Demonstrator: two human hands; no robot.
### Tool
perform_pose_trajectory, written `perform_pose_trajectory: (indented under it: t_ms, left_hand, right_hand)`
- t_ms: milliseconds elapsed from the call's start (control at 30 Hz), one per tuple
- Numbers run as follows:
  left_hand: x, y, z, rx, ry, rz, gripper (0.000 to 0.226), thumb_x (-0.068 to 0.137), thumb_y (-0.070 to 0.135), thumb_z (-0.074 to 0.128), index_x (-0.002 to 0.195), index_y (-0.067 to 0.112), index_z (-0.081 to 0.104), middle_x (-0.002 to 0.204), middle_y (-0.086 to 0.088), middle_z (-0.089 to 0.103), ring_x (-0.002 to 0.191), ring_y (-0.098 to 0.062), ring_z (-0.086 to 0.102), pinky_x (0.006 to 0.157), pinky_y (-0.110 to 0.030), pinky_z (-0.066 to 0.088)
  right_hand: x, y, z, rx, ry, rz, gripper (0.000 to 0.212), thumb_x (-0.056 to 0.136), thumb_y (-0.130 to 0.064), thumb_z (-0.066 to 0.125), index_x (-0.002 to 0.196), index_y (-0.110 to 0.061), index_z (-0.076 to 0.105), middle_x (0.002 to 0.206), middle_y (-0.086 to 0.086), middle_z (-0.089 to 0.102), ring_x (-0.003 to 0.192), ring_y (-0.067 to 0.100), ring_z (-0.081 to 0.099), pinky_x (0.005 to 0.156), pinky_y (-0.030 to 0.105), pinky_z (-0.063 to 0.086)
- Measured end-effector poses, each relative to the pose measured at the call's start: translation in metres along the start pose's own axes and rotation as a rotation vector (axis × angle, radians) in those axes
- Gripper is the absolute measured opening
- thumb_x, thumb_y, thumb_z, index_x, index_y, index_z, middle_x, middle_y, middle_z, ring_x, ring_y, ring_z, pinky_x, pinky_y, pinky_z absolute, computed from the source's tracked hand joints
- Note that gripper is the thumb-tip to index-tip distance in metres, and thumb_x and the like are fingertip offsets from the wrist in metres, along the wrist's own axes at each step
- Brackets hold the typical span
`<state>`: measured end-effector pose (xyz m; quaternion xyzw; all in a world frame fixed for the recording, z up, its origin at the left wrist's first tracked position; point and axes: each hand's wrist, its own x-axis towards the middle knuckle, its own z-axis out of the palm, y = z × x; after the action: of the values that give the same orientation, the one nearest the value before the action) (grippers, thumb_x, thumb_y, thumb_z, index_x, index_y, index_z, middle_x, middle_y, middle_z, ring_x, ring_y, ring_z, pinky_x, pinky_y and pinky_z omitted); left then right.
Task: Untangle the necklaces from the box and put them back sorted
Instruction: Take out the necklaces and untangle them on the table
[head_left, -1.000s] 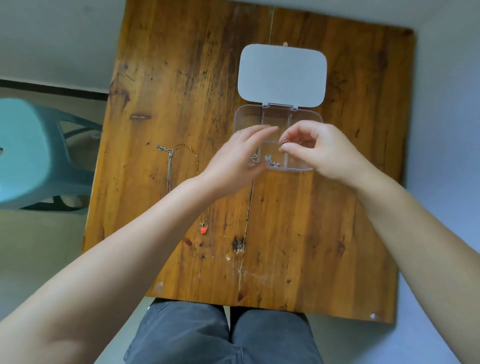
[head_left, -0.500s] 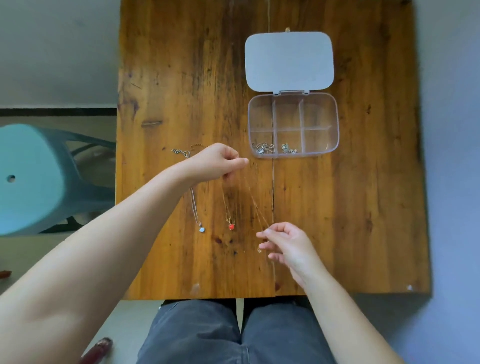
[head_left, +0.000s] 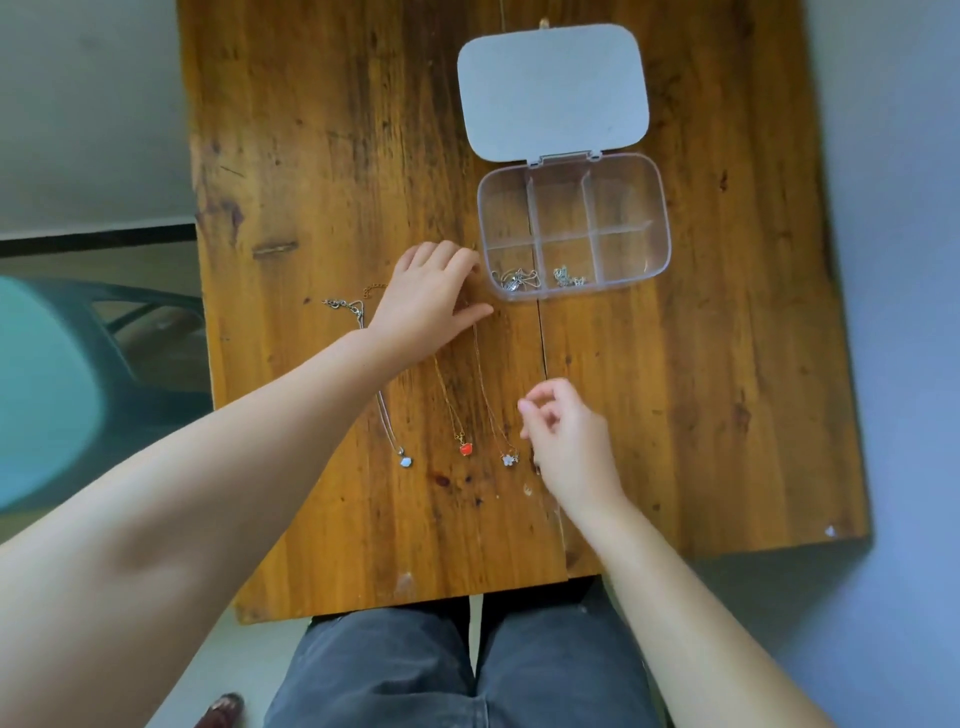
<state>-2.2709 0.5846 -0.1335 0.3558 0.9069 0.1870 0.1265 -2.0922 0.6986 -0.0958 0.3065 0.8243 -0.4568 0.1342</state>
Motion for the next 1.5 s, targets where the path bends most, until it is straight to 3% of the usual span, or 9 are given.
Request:
perform_pose_trajectory:
  t_ms: [100,200,433,900,1033,1133,1200,1367,1500]
  left_hand:
    - [-0.004,0.01,-0.002,-0.081,0.072,-0.029,0.058,0.081,0.03,0.069,0.129,0.011,0.042,0.107,-0.013,0.059,0.1,-0.033,0.053,0.091,-0.046,0.041]
    - [-0.004,0.022,-0.004,-0.08,0.112,-0.032,0.054,0.082,0.026,0.068,0.129,0.013,0.045,0.105,-0.012,0.06,0.099,-0.032,0.053,0.088,-0.044,0.04]
    - [-0.002,0.029,0.0,-0.097,0.165,-0.133,0.029,0.087,0.029,0.063,0.112,0.014,0.057,0.103,-0.008,0.062,0.1,-0.029,0.054,0.091,-0.043,0.04]
    - [-0.003,0.049,-0.011,-0.134,0.135,-0.218,0.041,0.087,0.026,0.062,0.125,0.013,0.053,0.126,-0.016,0.052,0.118,-0.034,0.045,0.099,-0.047,0.037]
    - [0.004,0.081,-0.024,-0.497,0.028,-0.168,0.034,0.088,0.026,0.062,0.12,0.014,0.058,0.144,-0.006,0.043,0.137,-0.017,0.031,0.112,-0.037,0.024]
    - [0.01,0.103,-0.03,-0.791,-0.066,-0.31,0.024,0.092,0.032,0.055,0.09,0.011,0.067,0.102,0.003,0.07,0.087,-0.003,0.06,0.082,-0.024,0.047]
    - [0.01,0.107,-0.032,-0.888,-0.095,-0.364,0.033,0.093,0.037,0.052,0.079,0.009,0.065,0.07,0.004,0.068,0.053,-0.002,0.05,0.057,-0.014,0.042]
    - [0.011,0.101,-0.025,-1.071,-0.277,-0.438,0.036,0.09,0.038,0.055,0.062,0.017,0.051,0.047,0.002,0.055,0.056,-0.018,0.056,0.089,-0.044,0.051]
    - [0.02,0.105,-0.01,-1.076,-0.283,-0.556,0.032,0.091,0.036,0.057,0.066,0.018,0.046,0.045,0.011,0.043,0.042,-0.008,0.041,0.075,-0.033,0.053]
  right_hand:
    - [0.052,-0.038,-0.03,-0.113,0.149,-0.306,0.02,0.096,-0.012,0.045,0.106,-0.014,0.062,0.101,0.003,0.066,0.083,0.015,0.061,0.071,0.028,0.052]
    - [0.107,-0.07,-0.043,-0.547,-0.024,-0.398,0.035,0.094,-0.006,0.041,0.123,-0.016,0.057,0.122,0.008,0.057,0.104,0.027,0.058,0.082,0.04,0.052]
    - [0.141,-0.083,-0.041,-1.073,-0.376,-0.491,0.027,0.091,-0.009,0.042,0.113,-0.011,0.058,0.084,0.003,0.052,0.075,0.024,0.052,0.058,0.034,0.04]
    - [0.132,-0.063,-0.081,-0.259,-0.386,-0.511,0.006,0.091,-0.022,0.058,0.093,-0.023,0.064,0.087,-0.006,0.064,0.08,0.003,0.057,0.071,0.02,0.046]
    - [0.115,-0.061,-0.112,0.065,-0.388,-0.466,0.014,0.093,-0.024,0.056,0.099,-0.027,0.068,0.086,-0.019,0.067,0.082,-0.004,0.062,0.068,0.007,0.048]
    - [0.097,-0.043,-0.138,0.357,-0.302,-0.342,0.015,0.09,-0.02,0.057,0.089,-0.028,0.07,0.072,-0.015,0.066,0.068,0.003,0.06,0.059,0.015,0.048]
    - [0.084,-0.021,-0.148,0.499,-0.217,-0.188,0.015,0.09,-0.016,0.058,0.087,-0.025,0.069,0.074,-0.006,0.069,0.068,0.009,0.062,0.056,0.018,0.049]
    - [0.039,0.049,-0.135,0.536,-0.206,0.235,0.006,0.092,-0.011,0.056,0.094,-0.013,0.062,0.091,0.007,0.075,0.066,0.009,0.066,0.051,0.016,0.05]
    - [0.0,0.081,-0.092,0.485,-0.239,0.426,0.006,0.094,-0.015,0.054,0.1,-0.013,0.055,0.084,0.0,0.076,0.06,0.008,0.066,0.048,0.017,0.049]
